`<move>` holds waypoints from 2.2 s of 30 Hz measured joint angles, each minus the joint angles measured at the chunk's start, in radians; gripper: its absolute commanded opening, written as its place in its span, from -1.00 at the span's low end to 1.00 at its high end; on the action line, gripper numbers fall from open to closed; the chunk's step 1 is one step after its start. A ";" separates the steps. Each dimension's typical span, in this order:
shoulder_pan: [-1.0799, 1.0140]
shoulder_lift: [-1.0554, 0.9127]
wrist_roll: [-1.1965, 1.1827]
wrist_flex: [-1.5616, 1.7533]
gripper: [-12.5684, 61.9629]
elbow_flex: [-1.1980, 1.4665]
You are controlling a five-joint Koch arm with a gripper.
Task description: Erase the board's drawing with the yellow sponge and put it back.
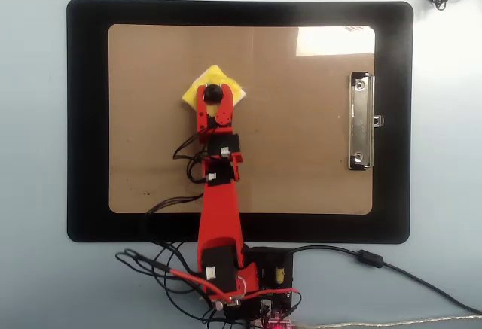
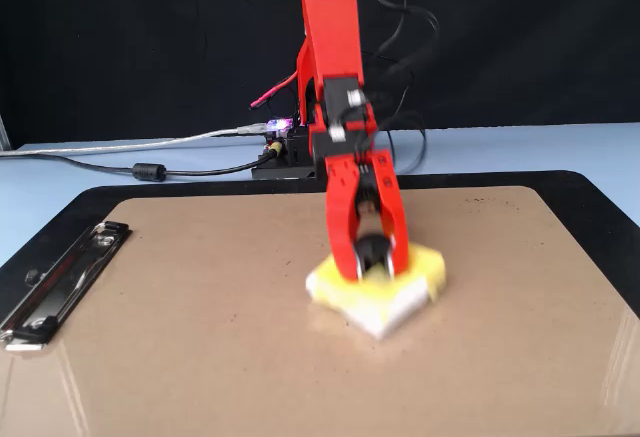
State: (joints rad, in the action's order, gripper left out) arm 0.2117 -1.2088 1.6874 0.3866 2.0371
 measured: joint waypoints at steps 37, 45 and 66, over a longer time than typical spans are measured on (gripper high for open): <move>0.729 -0.566 0.250 -0.833 -0.87 -0.008; 0.747 -0.548 0.250 -0.833 -0.02 0.041; 0.541 -0.871 0.249 -2.010 0.22 -0.327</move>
State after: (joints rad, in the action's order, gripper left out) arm 0.7532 -2.0801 1.9359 -1.6230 1.7104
